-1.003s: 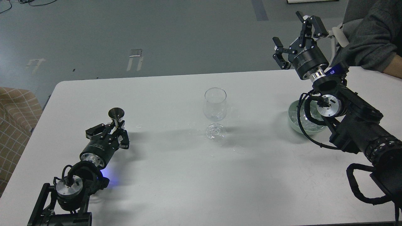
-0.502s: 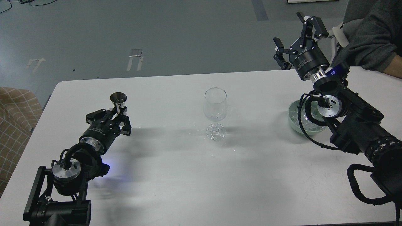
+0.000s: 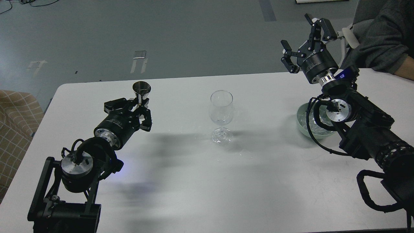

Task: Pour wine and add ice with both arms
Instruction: 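Carry the jigger with the left gripper to beside the wine glass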

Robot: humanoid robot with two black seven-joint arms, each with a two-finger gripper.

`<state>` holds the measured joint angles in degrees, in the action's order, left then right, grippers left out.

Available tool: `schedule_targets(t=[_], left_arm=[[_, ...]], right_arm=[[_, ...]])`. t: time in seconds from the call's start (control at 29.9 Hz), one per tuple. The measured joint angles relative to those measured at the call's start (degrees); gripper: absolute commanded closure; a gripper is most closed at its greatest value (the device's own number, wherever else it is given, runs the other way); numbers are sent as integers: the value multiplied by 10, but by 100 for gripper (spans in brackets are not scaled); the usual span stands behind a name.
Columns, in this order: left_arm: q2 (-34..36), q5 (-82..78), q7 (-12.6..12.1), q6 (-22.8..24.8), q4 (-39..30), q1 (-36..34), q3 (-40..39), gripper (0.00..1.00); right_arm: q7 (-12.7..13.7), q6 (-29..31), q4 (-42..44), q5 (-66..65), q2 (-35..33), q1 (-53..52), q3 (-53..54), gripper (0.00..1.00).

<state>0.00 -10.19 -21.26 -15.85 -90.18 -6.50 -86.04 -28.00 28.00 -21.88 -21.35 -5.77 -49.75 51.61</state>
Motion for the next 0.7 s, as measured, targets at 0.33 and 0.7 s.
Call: schedule_targets(t=[0.33,0.7], left_arm=[[0,-44,-10,-33,-6,-37,58,100],[0,-94,-16,-52,-5,-70,96,100]], right_arm=[[0,0,0,0,1,3,0,0],[0,0,-5,0,0,10,1,0]])
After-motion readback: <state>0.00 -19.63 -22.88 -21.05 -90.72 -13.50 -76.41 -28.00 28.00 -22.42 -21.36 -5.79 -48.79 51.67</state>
